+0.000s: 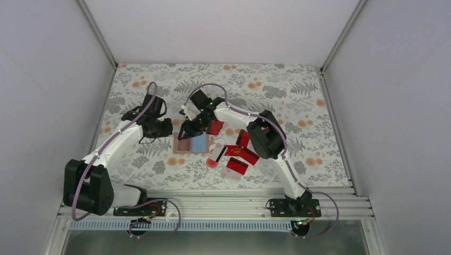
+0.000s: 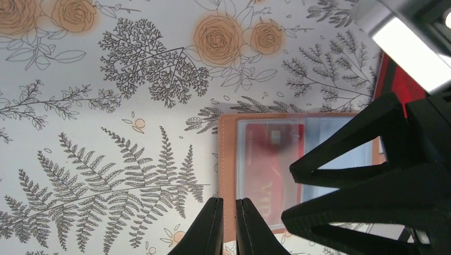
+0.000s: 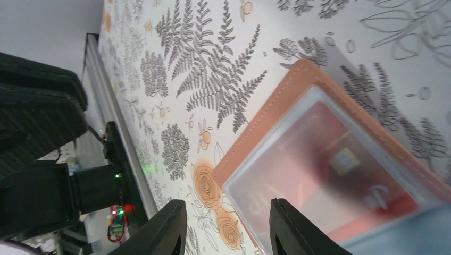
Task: Put the credit cards into the card holder
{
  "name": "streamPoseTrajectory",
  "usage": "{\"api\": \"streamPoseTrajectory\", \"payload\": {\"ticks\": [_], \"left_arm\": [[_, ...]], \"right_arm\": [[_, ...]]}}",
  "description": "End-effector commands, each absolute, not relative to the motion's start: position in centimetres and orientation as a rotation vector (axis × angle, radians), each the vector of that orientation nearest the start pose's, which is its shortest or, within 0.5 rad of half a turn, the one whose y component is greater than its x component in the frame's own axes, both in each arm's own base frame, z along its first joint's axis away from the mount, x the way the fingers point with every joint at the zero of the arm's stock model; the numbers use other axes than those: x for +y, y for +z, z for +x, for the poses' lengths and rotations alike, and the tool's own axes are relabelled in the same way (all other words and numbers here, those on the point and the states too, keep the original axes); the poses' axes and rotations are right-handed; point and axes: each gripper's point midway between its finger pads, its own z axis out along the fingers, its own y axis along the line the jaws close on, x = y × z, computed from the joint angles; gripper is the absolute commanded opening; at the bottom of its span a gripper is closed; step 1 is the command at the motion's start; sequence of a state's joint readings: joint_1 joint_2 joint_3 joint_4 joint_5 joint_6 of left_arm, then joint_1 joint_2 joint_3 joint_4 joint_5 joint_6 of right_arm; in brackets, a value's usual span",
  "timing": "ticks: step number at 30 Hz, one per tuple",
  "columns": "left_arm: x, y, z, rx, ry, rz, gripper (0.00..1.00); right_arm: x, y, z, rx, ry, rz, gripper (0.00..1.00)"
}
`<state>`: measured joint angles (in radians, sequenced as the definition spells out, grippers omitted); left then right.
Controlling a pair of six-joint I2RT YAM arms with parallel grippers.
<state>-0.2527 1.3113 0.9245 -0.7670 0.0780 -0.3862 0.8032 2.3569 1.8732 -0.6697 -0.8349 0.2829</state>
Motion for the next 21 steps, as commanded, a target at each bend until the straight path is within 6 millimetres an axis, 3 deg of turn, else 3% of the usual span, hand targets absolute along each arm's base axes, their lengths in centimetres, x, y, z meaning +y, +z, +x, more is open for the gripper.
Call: {"api": "streamPoseTrajectory", "payload": {"ticks": [1, 9, 14, 16, 18, 21], "left_arm": [[-8.9, 12.3, 29.1, 2.696, -0.311, -0.16, 0.09], [-10.5, 15.5, 30.4, 2.565, -0.427, -0.082, 0.1], [-11.2, 17.1, 31.2, 2.509, -0.454, -0.017, 0.12], [-11.8, 17.6, 31.6, 2.492, -0.464, 0.017, 0.15], [-12.6, 18.1, 32.1, 2.482, -0.469, 0.059, 0.23], [-14.0, 18.0, 32.9, 2.496, -0.476, 0.101, 0.26]], "right_arm": [[46.4, 11.5, 29.4, 2.611, 1.218, -1.0, 0.41], [40.0, 17.1, 33.5, 2.525, 0.812, -0.771, 0.49], [35.9, 20.2, 35.9, 2.481, 0.713, -0.586, 0.71], [34.3, 20.5, 36.8, 2.483, 0.676, -0.507, 0.95], [33.1, 20.5, 37.3, 2.481, 0.677, -0.473, 0.99], [30.9, 20.1, 37.8, 2.504, 0.662, -0.399, 0.99]]}}
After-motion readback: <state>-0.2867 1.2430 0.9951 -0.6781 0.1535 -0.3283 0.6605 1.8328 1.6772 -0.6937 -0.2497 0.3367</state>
